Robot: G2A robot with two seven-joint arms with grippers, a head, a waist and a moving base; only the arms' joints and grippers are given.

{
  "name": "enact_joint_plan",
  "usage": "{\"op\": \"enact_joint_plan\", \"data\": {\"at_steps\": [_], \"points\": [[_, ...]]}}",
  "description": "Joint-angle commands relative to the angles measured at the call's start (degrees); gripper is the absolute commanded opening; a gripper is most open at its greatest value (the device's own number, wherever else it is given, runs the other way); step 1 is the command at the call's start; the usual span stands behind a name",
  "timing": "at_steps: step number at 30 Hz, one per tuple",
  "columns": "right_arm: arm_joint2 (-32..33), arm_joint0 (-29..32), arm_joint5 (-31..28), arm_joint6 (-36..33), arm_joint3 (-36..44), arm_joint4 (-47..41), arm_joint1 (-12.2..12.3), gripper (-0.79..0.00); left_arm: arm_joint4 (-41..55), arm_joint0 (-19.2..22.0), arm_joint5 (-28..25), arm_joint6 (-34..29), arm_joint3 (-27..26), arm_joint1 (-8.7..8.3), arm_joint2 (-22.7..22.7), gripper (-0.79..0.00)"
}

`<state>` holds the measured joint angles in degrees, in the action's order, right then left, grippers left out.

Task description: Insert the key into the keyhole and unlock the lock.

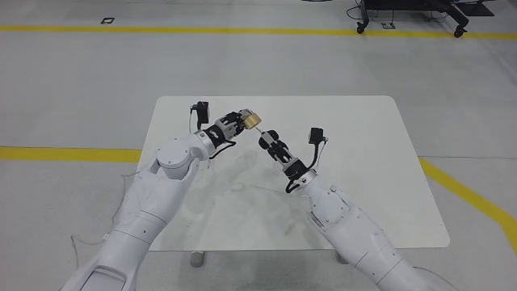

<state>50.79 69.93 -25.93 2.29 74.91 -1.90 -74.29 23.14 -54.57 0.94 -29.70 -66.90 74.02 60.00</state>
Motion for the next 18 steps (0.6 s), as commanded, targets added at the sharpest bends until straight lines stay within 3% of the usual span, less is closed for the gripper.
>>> {"op": "enact_joint_plan", "data": {"at_steps": [1,18], "points": [[0.09,-0.08,0.2,-0.07,-0.18,-0.18,-0.19,-0.785,-0.22,-0.15,0.1,0.08,-0.2,0.03,0.07,-0.785],[0.82,-0.81,1.48,1.22,-1.63,1.92,-1.8,-0.785,-1.91,-0.66,0.57,-0.95,-0.97,0.19,0.67,-0.785]]}}
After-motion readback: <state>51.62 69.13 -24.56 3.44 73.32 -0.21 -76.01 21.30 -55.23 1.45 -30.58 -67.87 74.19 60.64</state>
